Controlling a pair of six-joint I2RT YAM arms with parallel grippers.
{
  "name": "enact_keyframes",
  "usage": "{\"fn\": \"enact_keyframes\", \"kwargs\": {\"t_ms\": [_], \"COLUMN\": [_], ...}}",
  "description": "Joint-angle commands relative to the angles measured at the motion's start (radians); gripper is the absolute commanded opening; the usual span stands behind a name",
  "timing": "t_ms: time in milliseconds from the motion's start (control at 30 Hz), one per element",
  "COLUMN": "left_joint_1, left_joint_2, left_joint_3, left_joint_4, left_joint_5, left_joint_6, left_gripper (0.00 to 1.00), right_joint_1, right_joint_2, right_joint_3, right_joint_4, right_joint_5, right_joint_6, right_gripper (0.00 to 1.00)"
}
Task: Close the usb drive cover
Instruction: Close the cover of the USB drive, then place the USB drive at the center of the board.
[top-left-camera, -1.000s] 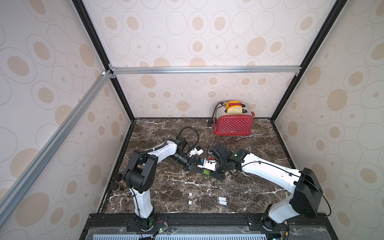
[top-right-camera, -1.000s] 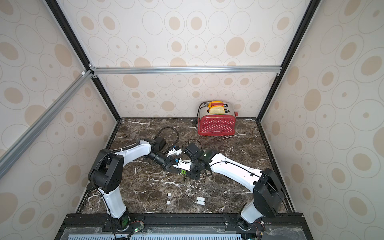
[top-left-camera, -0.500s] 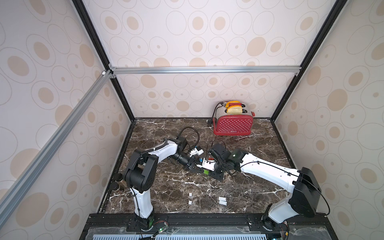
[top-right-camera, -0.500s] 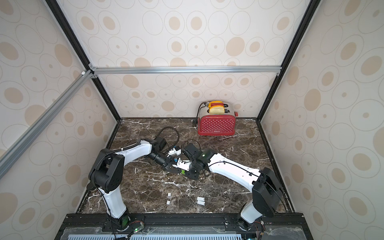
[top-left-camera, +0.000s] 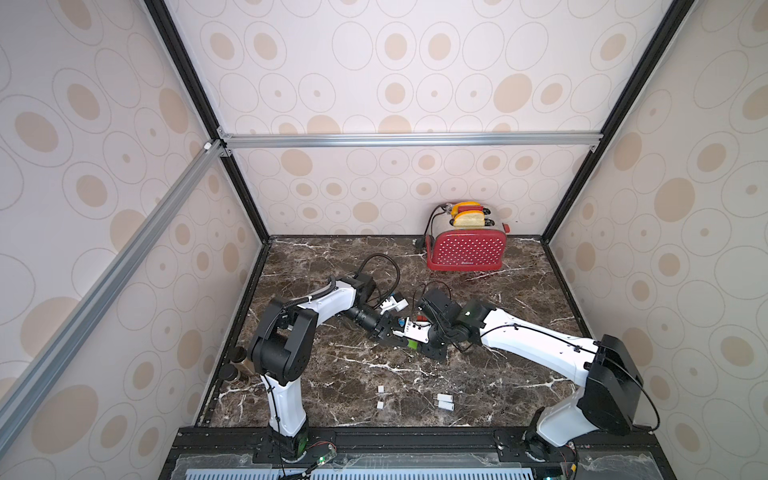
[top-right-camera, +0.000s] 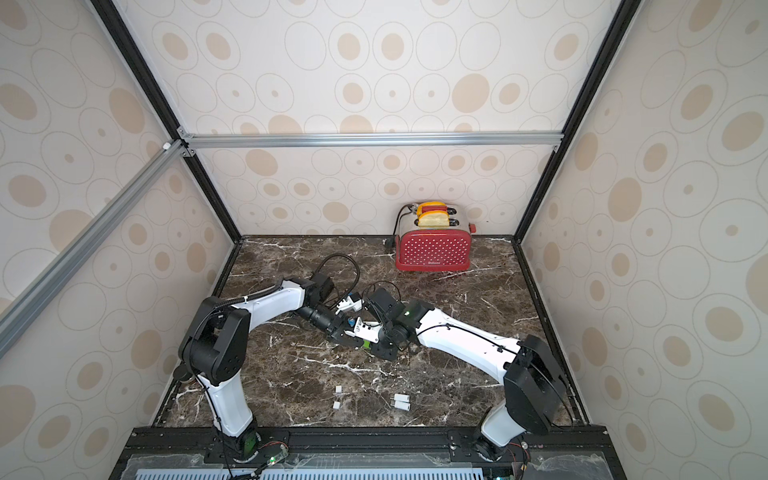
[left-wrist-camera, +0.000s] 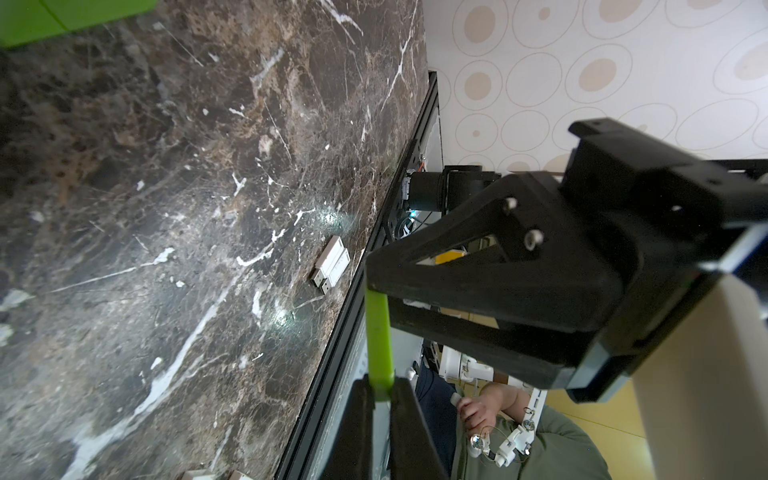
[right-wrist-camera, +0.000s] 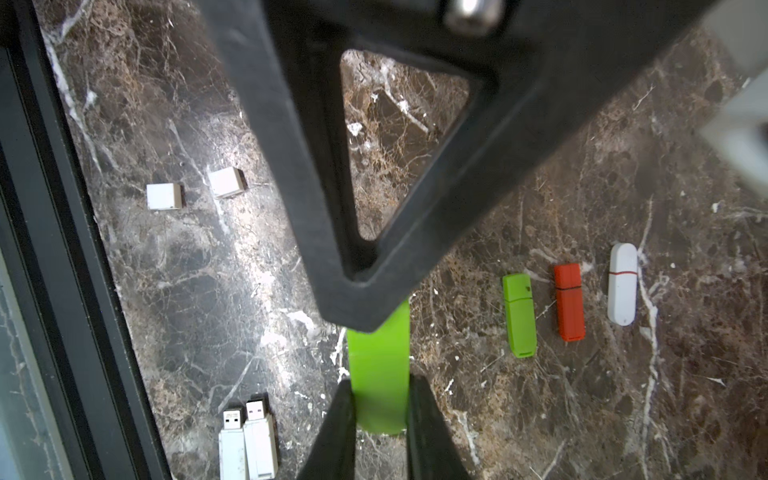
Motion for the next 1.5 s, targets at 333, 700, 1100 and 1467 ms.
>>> {"fn": "enact_keyframes", "kwargs": {"t_ms": [333,700,1100,1467], "left_joint_1": [0.124,0.160,0.160,0.152], "left_joint_2": [-0.162,-0.354,-0.483,-0.507], "left_joint_3": [-0.016,-0.109,-0.202,-0.238], "left_joint_4": [-0.015,-0.017,0.027,0.036], "left_joint_5": [-0.130,-0.455,-0.692,-0.725], "left_joint_6": [0.061,0.247,0.401,0.472], "left_gripper": [0.61,0.95,0.99,0.99], "right_joint_1": [-0.103,-0.172,-0.171,-0.136], "right_joint_2": [-0.088,0.073,0.338,0.416], "right_joint_3": [-0.079,-0.012,0.198,0.196], "right_joint_4": [0.016,-0.094,-0.206,-0.206], "right_joint_5": [-0.042,0.014,0.039,0.059], "right_joint_6": [-0.116,-0.270,-0.250,-0.289], "right_gripper": [0.08,0.10,0.10,0.11]}}
